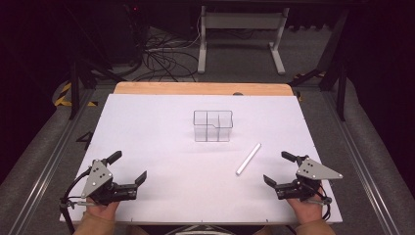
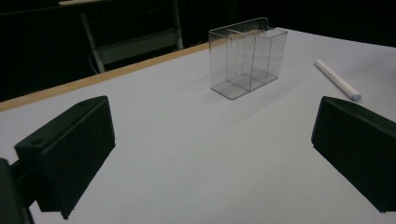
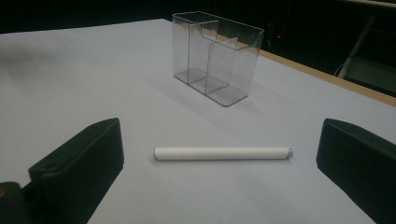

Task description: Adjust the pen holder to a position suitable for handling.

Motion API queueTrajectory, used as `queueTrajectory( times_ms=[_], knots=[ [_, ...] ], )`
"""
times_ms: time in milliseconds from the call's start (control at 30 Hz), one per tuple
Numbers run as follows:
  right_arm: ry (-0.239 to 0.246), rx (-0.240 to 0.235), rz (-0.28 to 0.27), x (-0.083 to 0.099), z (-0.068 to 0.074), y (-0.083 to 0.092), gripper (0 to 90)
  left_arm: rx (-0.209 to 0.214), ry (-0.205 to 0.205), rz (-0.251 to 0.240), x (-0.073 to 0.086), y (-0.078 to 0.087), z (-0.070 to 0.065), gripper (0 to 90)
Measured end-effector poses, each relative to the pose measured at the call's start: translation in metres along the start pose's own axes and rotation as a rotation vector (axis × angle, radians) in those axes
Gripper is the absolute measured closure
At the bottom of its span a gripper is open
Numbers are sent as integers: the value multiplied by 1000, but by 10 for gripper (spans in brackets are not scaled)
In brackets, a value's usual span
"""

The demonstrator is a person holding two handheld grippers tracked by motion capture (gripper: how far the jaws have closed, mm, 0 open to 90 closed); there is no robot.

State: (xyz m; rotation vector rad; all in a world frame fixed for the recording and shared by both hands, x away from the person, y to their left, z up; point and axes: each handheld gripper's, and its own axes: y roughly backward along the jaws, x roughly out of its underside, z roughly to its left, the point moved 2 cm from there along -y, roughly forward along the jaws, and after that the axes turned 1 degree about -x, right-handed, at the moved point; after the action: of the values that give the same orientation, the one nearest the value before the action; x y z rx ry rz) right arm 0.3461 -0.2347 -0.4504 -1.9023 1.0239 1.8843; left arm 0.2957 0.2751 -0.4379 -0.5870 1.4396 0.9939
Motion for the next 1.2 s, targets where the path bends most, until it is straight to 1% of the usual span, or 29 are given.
queueTrajectory(
  times_ms=[67,233,567,733,900,933,1133,1200],
  knots=[
    [4,-6,1,0,1,0,16,-1,0,-3,0,0,0,4],
    [14,-13,1,-1,2,0,21,-7,-15,-1,0,0,-2,5],
    [15,-24,0,-1,3,-1,24,-5,-15,-9,0,1,-2,5],
    [13,-34,1,-3,3,-1,45,-5,-7,-7,0,0,-2,5],
    [7,-47,14,-7,3,-3,76,-9,4,-10,1,1,-2,5],
    [10,-59,22,-11,4,-5,86,-11,3,-9,1,1,-2,5],
    [24,-80,39,-22,4,-12,92,-13,5,-9,1,1,-1,5],
    [22,-84,34,-25,3,-14,92,-12,3,-10,0,1,-1,5]
  ],
)
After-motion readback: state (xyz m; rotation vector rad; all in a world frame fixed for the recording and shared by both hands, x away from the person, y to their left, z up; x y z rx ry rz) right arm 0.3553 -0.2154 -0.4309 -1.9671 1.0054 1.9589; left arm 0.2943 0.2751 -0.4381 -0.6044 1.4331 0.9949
